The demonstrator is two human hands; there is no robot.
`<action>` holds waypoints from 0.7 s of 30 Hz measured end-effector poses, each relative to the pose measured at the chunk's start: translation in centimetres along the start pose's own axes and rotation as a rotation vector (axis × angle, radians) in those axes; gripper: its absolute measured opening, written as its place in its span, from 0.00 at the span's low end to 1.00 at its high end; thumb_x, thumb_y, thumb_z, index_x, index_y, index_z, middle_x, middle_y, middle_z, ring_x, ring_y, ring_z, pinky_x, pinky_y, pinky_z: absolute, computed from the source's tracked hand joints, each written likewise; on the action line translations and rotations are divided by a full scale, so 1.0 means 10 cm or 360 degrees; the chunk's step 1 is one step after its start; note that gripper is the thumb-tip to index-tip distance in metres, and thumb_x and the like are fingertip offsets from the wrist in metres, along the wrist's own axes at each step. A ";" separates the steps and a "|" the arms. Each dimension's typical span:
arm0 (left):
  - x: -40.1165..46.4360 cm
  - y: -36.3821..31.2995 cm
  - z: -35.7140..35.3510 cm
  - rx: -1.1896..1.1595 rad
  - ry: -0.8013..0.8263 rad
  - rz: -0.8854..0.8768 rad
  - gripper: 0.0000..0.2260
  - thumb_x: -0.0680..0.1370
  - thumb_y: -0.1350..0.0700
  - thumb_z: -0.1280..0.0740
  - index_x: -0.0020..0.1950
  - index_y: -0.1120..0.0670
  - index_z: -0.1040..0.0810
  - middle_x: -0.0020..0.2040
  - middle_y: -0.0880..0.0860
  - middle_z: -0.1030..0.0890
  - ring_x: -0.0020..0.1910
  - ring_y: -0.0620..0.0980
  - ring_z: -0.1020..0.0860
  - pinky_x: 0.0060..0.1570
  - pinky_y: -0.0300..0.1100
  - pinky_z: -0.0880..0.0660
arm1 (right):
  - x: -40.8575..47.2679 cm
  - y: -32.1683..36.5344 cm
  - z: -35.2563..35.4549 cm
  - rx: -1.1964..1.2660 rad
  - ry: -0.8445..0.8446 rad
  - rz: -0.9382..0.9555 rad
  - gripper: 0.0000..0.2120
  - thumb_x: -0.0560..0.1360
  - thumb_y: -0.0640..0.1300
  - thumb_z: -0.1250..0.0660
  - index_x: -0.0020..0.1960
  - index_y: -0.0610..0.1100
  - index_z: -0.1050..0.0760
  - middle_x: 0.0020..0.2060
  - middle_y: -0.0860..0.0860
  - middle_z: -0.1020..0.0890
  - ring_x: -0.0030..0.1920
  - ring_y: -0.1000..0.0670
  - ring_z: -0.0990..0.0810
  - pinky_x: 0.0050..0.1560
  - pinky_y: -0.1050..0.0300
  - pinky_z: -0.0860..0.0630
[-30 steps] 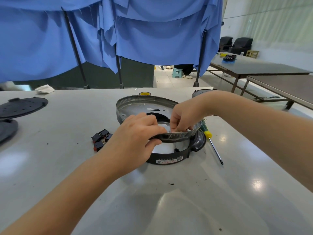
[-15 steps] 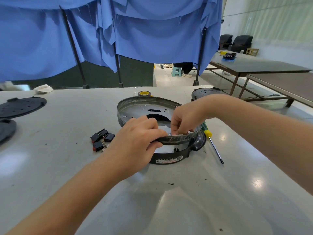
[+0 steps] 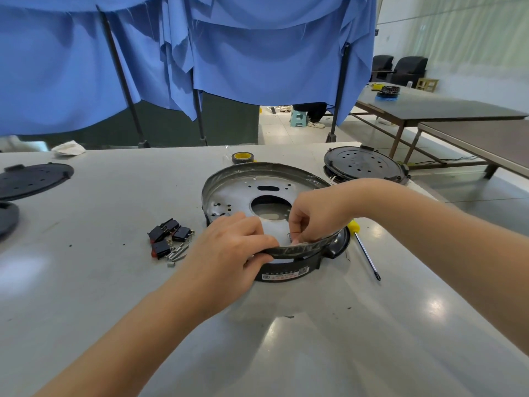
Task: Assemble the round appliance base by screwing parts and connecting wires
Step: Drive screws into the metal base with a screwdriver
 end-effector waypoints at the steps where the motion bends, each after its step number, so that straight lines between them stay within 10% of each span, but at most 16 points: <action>1: -0.01 0.01 -0.01 -0.0006 -0.0012 0.0005 0.06 0.70 0.62 0.25 0.45 0.54 0.16 0.36 0.49 0.24 0.35 0.50 0.28 0.35 0.47 0.28 | 0.00 0.00 -0.01 -0.0004 -0.0014 0.0015 0.07 0.77 0.48 0.34 0.47 0.48 0.19 0.37 0.55 0.21 0.37 0.56 0.25 0.41 0.64 0.28; 7: -0.07 -0.01 -0.05 -0.0050 -0.0072 -0.0011 0.03 0.72 0.58 0.30 0.44 0.53 0.17 0.35 0.47 0.26 0.34 0.47 0.32 0.33 0.44 0.30 | 0.01 -0.04 -0.03 0.0042 -0.0038 0.0069 0.06 0.76 0.49 0.32 0.46 0.48 0.19 0.26 0.64 0.22 0.27 0.65 0.27 0.28 0.75 0.34; 15: -0.11 0.06 -0.11 -0.0042 -0.0074 0.0015 0.04 0.72 0.57 0.30 0.45 0.53 0.17 0.37 0.47 0.24 0.35 0.49 0.28 0.34 0.48 0.27 | -0.04 -0.08 -0.04 0.0146 -0.0181 0.0112 0.05 0.73 0.53 0.30 0.42 0.52 0.19 0.26 0.65 0.22 0.28 0.67 0.26 0.33 0.72 0.31; 21: -0.15 0.15 -0.13 -0.0189 -0.0114 0.0191 0.14 0.74 0.42 0.34 0.51 0.49 0.17 0.49 0.43 0.22 0.48 0.44 0.24 0.51 0.46 0.27 | -0.24 -0.29 -0.08 0.0685 -0.1088 0.0212 0.03 0.74 0.50 0.32 0.43 0.54 0.20 0.38 0.61 0.18 0.41 0.63 0.21 0.43 0.67 0.27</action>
Point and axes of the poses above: each hand's wrist, its own x-axis towards the middle knuckle, its own z-axis out of the back of the hand, y = z × x, the point moved 3 cm from there along x, towards the middle knuckle
